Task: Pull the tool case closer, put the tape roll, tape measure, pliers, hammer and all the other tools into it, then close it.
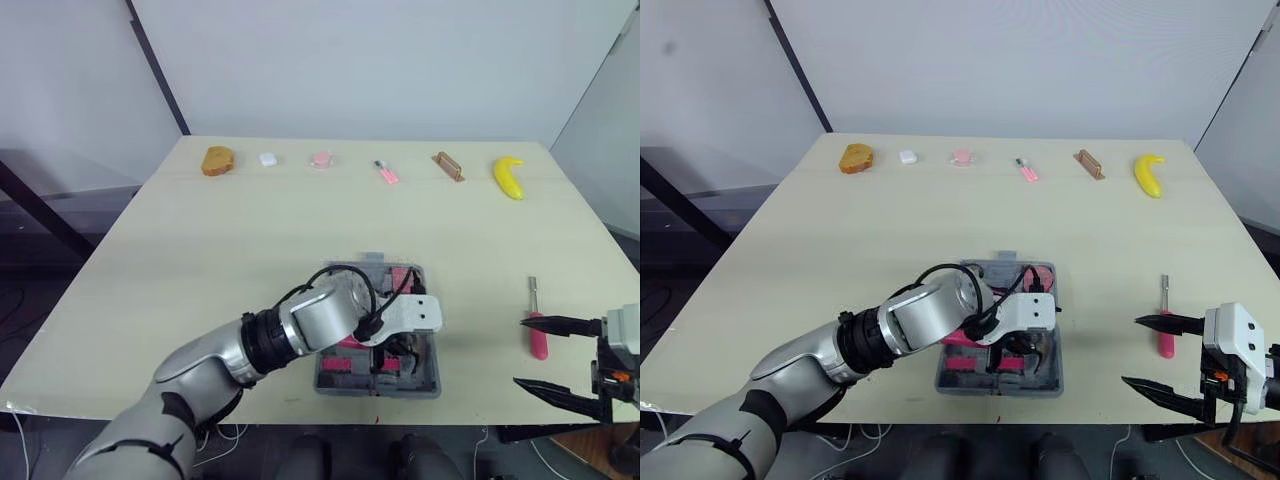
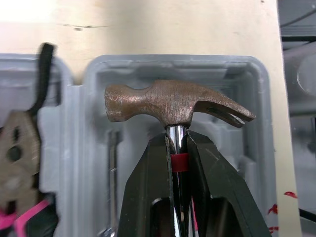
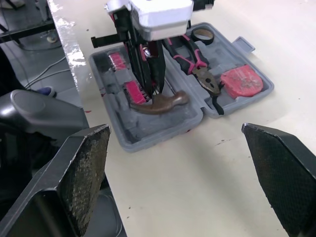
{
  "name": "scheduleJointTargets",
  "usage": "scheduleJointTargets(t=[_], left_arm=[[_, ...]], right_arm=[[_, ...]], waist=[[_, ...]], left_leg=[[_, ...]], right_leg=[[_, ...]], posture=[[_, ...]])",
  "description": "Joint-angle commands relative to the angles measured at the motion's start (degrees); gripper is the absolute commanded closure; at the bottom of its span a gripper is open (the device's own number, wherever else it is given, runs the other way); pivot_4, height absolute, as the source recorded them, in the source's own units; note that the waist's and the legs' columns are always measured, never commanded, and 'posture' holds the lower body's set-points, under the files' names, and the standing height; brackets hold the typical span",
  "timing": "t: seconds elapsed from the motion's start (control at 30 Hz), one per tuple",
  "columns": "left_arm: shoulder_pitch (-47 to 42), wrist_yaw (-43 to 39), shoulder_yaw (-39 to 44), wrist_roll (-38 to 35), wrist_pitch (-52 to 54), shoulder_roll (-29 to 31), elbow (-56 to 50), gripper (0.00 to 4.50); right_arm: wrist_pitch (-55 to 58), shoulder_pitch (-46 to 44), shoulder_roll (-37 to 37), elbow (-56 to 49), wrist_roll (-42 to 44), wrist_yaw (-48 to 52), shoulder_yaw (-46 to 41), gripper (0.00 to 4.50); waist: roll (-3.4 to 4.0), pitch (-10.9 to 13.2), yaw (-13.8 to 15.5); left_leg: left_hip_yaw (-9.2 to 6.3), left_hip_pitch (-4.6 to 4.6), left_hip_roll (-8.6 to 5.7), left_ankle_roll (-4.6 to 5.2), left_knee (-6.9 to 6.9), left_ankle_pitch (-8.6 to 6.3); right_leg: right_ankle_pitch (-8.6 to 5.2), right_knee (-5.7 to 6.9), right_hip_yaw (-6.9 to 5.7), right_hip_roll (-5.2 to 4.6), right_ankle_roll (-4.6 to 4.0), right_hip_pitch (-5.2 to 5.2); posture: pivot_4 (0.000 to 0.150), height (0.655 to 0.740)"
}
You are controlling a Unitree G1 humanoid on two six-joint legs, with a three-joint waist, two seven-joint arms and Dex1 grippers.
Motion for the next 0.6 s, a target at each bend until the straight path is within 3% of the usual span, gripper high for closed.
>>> scheduleJointTargets(t=[0.03, 0.6], left_arm=[[0.26, 0.44, -0.85, 1.41, -1.58, -0.99, -0.22, 4.48], [1.42, 0.49, -2.63, 7.35, -7.25, -4.05, 6.45, 4.48]], right_arm=[[0.20, -0.83, -0.94, 0.41, 1.13, 1.03, -2.18, 0.00], [1.05, -1.57, -0.90, -0.18, 1.14, 1.11, -1.94, 0.00]], waist=[[0.00, 0.00, 0.00], [0.04, -0.02, 1.12]], left_leg=[[0.00, 0.00, 0.00, 0.00, 0.00, 0.00], [0.01, 0.00, -0.07, 0.01, 0.06, 0.00]], right_leg=[[0.00, 0.00, 0.00, 0.00, 0.00, 0.00], [0.01, 0.02, 0.00, -0.03, 0.01, 0.05]], posture=[[0.150, 0.7400], [0.150, 0.7400]])
